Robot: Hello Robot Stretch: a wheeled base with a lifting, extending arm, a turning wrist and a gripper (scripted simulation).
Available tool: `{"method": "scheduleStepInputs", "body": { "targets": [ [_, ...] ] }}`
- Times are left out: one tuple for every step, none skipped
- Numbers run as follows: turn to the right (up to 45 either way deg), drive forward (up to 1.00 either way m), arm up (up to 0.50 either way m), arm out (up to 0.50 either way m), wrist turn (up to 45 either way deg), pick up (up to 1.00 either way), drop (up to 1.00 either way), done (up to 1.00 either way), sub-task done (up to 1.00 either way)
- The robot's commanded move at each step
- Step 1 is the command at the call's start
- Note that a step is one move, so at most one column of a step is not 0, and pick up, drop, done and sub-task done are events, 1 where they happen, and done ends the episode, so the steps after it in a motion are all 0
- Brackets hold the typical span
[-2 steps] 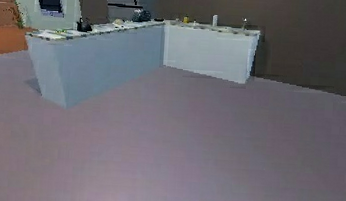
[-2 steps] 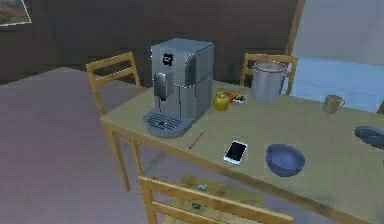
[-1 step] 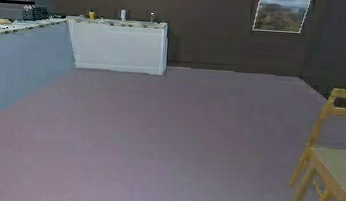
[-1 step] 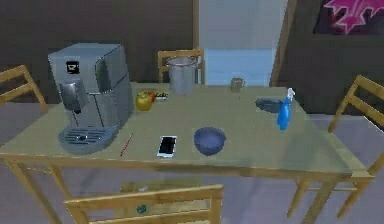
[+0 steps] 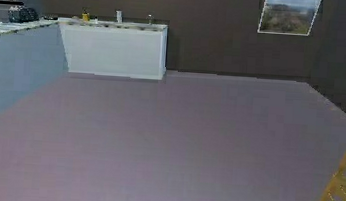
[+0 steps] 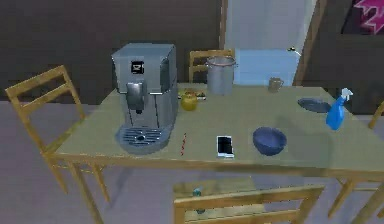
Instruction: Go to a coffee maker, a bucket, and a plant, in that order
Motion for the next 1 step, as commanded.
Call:
{"method": "scheduleStepInputs", "body": {
  "targets": [
    [45.0, 0.0, 0.0, 0.0, 0.0, 0.0, 0.0, 0.0, 0.0]
  ]
}}
